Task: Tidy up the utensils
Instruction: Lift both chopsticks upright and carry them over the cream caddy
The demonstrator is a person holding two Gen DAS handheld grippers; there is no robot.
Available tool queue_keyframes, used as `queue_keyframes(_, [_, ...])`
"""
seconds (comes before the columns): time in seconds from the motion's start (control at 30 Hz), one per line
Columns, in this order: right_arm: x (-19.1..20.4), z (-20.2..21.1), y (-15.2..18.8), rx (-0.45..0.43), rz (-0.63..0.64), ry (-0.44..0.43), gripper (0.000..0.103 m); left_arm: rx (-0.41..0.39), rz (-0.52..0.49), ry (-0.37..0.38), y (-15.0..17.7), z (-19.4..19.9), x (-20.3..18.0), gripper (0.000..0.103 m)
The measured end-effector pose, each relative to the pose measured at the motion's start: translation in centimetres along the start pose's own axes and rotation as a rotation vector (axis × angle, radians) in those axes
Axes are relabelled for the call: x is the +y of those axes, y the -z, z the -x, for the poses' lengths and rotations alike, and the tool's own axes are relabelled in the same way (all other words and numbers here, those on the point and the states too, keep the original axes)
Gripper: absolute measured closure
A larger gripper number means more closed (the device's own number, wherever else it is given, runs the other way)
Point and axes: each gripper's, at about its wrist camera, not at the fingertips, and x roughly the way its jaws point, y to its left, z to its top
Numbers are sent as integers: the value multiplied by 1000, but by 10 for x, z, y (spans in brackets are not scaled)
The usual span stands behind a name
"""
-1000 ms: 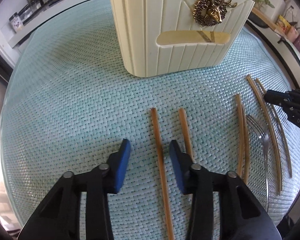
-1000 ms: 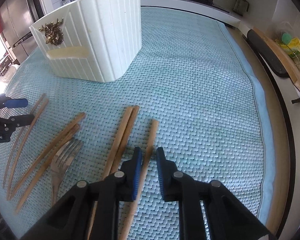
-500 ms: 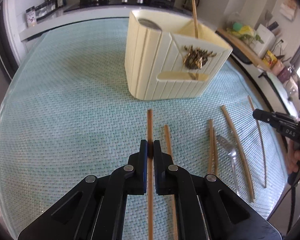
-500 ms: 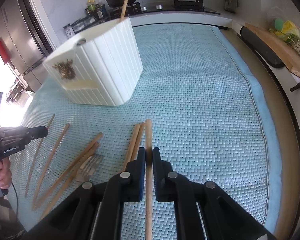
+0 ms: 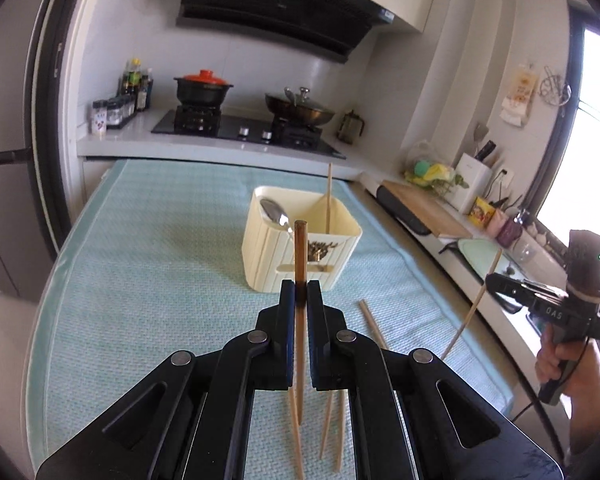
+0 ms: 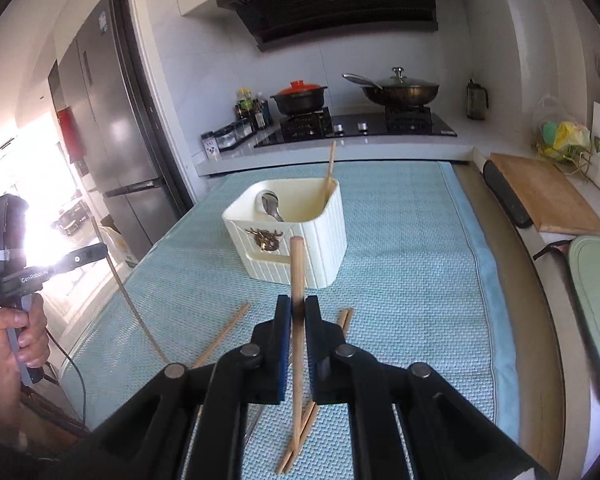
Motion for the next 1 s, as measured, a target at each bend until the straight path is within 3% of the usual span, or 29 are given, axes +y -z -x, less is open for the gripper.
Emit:
queue_keyframes(0.2, [24, 36, 0, -76, 36, 24, 96, -42, 15, 10, 2, 13, -5, 100])
queue_keyframes(0.53, [31, 64, -23, -195, 47, 55, 96, -116, 13, 21, -17, 30, -18, 100])
queue_keyframes(0.77, [38, 64, -51, -263, 58, 43, 96, -162, -4, 25, -51, 33, -22, 100])
queue_keyframes(1.0, [46, 41, -106, -304, 95, 29, 96, -198, -17, 28, -112, 15, -24, 100])
